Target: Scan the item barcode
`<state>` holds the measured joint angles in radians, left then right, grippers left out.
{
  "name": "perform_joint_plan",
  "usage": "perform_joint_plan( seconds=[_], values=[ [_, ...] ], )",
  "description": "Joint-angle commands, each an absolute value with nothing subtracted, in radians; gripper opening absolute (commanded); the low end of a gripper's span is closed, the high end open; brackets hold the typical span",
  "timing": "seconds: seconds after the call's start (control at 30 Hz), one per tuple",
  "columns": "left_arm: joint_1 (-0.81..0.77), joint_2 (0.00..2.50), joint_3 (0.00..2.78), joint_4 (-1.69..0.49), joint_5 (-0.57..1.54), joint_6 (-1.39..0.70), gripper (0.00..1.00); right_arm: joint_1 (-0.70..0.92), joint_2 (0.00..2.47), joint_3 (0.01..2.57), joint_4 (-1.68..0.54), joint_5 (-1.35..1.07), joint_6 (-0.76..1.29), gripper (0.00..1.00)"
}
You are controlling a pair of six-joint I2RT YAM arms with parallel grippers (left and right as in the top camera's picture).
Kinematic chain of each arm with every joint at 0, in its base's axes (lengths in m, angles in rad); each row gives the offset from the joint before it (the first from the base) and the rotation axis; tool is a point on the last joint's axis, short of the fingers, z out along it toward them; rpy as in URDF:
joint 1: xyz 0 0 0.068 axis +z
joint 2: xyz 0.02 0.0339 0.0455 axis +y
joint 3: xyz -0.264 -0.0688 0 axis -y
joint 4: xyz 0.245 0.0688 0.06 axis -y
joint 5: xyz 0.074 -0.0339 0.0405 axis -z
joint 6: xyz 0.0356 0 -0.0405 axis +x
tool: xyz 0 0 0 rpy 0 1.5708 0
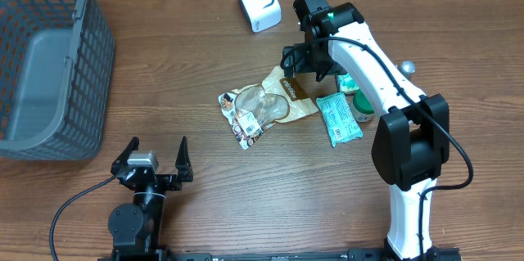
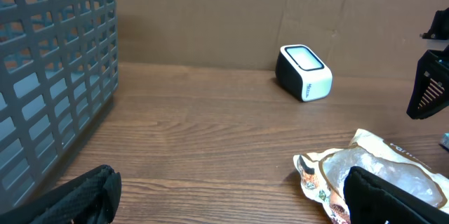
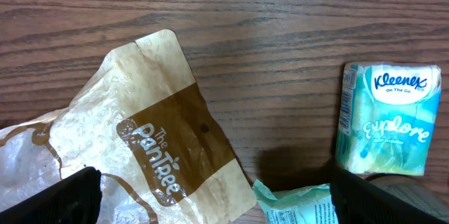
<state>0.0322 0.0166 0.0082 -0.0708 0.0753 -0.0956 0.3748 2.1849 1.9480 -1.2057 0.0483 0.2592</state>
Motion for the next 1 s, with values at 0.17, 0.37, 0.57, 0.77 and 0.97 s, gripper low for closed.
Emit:
perform_joint_plan(
  seconds=[0.17, 0.37, 0.57, 0.77, 0.97],
  values=[
    [0.026, 0.004, 0.005, -0.072, 0.086, -0.070, 1.00, 0.376, 2.188, 1.944, -1.203, 0.043, 0.265, 1.00],
    [0.026, 0.004, 0.005, -0.072, 0.086, -0.070, 1.00, 0.381, 2.188, 1.944, -1.196, 0.043, 0.265, 1.00],
    [0.026, 0.004, 0.005, -0.072, 0.086, -0.070, 1.00, 0.393, 2.129, 1.944, -1.196, 0.043, 0.266, 1.00],
    [0.026, 0.004, 0.005, -0.072, 0.086, -0.070, 0.99, 0.391, 1.979, 1.944, -1.196, 0.043, 0.265, 1.00],
    [0.026, 0.004, 0.005, -0.072, 0.086, -0.070, 1.00, 0.390, 1.813, 1.944, -1.197, 0.043, 0.265, 1.00]
  ],
)
